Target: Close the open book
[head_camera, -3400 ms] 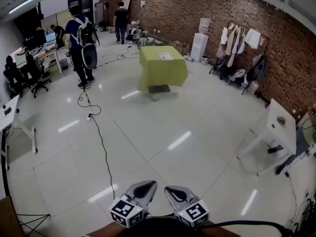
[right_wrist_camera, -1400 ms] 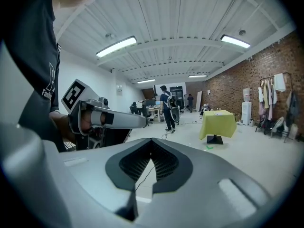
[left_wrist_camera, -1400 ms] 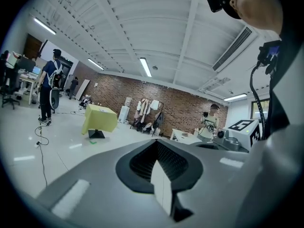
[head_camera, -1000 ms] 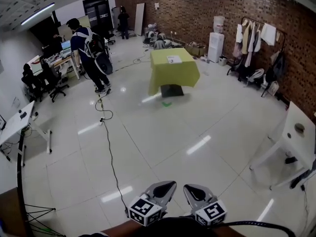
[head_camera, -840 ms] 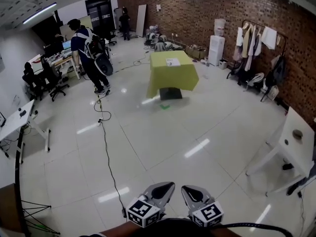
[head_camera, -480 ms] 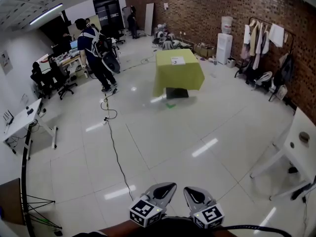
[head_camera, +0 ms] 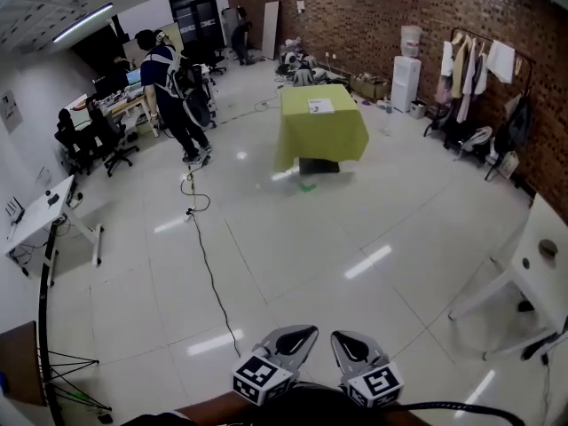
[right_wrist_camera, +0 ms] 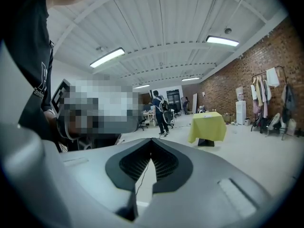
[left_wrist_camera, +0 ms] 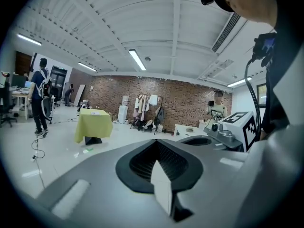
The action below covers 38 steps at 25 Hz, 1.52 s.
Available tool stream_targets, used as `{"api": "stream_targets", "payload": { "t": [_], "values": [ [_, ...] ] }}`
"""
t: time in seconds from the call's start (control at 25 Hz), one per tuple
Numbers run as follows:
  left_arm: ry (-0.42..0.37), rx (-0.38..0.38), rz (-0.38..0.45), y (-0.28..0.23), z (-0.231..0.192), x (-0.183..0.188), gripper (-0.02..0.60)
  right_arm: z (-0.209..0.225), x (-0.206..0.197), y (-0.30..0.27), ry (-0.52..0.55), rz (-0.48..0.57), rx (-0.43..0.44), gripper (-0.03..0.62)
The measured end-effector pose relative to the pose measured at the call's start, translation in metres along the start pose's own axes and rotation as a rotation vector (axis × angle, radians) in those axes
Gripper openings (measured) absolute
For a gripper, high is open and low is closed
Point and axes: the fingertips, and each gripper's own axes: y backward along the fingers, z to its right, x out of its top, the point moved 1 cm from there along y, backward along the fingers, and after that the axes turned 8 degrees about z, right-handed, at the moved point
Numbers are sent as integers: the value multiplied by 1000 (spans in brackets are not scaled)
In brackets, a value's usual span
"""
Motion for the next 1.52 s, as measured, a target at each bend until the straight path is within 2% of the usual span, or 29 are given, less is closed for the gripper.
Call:
{"api": "stream_targets", "payload": {
  "t": [0.16, 0.32, 0.52, 0.8, 1.04, 1.28, 1.52],
  "values": [
    [-35, -60, 17, -25, -17, 18, 8, 19, 7, -18, 1, 1, -60, 8],
    [-14, -115, 60, -43, -37, 43, 8, 32, 21, -42, 18, -3, -95, 8],
    [15, -165, 52, -53, -73, 44, 8, 38, 26, -80, 20, -11, -115, 8],
    [18, -212, 47, -55, -127, 51, 8, 48, 28, -133, -4, -28, -170, 8],
    [29, -214, 56, -47, -185, 65, 8, 44, 42, -187, 21, -19, -189, 8],
    [56, -234, 56, -43, -219, 72, 8, 37, 38, -232, 3, -55, -172, 8],
    [107, -163, 52, -46, -254, 69, 8, 41, 29, -259, -7, -98, -123, 8]
  ]
}}
